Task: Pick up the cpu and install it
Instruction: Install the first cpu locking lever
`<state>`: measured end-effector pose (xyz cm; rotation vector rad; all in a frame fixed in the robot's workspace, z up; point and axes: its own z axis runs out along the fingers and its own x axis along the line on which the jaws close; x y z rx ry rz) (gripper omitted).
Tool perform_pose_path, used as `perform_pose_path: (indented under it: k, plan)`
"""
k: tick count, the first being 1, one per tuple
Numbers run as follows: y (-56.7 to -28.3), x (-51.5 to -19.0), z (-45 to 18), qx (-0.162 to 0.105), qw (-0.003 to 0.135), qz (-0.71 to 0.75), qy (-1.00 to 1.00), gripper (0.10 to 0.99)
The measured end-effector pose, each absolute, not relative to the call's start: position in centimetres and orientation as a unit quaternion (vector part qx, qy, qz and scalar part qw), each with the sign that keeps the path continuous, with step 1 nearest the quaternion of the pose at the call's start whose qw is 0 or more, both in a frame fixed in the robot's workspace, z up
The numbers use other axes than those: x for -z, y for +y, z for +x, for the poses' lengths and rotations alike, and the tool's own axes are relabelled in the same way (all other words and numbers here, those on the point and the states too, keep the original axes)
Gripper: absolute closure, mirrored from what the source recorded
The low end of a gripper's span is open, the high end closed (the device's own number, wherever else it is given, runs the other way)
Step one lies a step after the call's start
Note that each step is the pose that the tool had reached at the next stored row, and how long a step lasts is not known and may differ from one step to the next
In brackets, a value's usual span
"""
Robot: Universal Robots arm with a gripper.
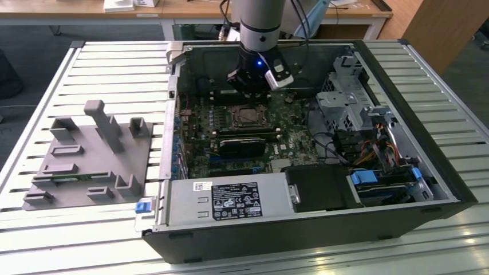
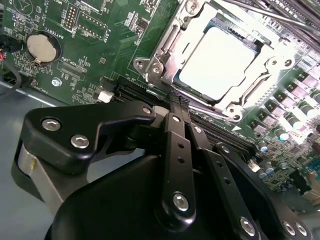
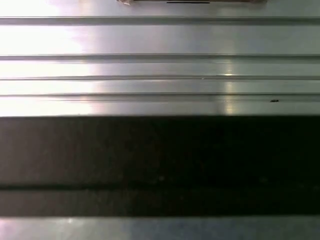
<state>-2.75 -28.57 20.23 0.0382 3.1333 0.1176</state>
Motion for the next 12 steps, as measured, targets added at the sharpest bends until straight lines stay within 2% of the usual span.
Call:
perform_pose_path:
  k: [12]
  plan:
    - [-28.55,-20.08,-2.73,-0.035,0.003,0.012,0.999,0.980]
